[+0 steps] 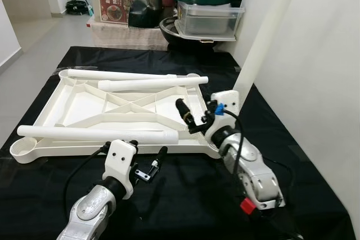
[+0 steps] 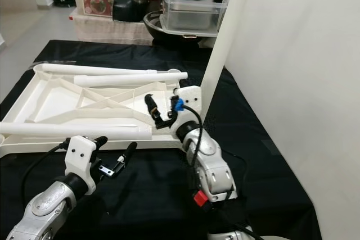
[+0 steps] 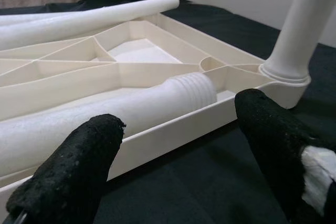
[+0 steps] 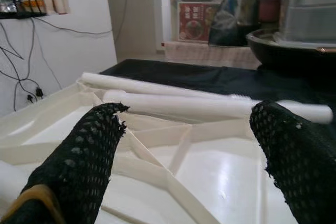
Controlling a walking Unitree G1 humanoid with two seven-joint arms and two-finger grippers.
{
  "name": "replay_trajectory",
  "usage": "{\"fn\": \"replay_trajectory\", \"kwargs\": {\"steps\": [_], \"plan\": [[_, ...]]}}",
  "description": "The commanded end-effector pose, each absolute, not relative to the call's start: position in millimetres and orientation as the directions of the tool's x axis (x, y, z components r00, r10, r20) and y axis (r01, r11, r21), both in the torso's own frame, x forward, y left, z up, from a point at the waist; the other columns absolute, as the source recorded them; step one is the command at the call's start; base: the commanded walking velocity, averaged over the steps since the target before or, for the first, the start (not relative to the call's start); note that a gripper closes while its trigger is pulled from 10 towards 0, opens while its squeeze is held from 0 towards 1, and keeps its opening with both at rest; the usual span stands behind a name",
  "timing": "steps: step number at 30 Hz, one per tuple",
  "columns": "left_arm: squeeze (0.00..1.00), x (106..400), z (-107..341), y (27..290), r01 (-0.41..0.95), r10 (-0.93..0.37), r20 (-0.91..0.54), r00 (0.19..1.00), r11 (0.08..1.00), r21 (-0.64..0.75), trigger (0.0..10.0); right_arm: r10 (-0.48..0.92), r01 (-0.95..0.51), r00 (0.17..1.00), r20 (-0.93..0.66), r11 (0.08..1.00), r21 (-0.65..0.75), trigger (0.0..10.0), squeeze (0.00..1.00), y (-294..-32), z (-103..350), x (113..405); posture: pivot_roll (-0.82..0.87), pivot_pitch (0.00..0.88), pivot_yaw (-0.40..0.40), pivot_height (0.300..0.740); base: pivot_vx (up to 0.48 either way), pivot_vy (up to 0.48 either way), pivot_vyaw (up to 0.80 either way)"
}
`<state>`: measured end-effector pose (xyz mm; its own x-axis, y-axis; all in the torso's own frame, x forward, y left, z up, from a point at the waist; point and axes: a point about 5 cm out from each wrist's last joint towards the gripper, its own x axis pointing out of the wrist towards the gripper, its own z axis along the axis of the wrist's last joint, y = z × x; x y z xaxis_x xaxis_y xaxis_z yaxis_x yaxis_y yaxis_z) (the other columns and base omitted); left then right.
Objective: Building children table
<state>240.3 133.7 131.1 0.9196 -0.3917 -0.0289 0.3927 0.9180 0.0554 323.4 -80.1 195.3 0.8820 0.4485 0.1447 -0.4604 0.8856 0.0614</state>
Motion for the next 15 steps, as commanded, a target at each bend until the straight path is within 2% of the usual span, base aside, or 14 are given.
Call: {"fn": "replay_trajectory", "kwargs": {"steps": [1, 7, 13, 15], "plan": [[0.0, 241, 130, 130, 0.397, -0.396, -0.027, 0.918, 0.916, 0.056, 10.0, 0.444, -0.457, 0.882, 0.159, 0.888, 0.051, 10.0, 0.0, -74, 197, 329, 0.07, 0.0, -0.115, 0.74, 0.0, 0.0, 0.0], [0.0, 241, 130, 130, 0.398, -0.397, -0.023, 0.917, 0.916, 0.058, 10.0, 0.374, -0.387, 0.915, 0.151, 0.92, 0.067, 10.0, 0.0, -71, 194, 353, 0.08, 0.0, -0.117, 0.74, 0.0, 0.0, 0.0], [0.0, 242, 131, 129, 0.4, -0.4, -0.021, 0.916, 0.914, 0.06, 10.0, 0.458, -0.472, 0.876, 0.15, 0.878, 0.076, 10.0, 0.0, -63, 193, 359, 0.1, 0.0, -0.118, 0.74, 0.0, 0.0, 0.0], [0.0, 242, 131, 128, 0.402, -0.401, -0.02, 0.916, 0.914, 0.061, 10.0, 0.449, -0.46, 0.883, 0.141, 0.886, 0.061, 10.0, 0.0, -65, 191, 363, 0.1, 0.0, -0.119, 0.74, 0.0, 0.0, 0.0]]}}
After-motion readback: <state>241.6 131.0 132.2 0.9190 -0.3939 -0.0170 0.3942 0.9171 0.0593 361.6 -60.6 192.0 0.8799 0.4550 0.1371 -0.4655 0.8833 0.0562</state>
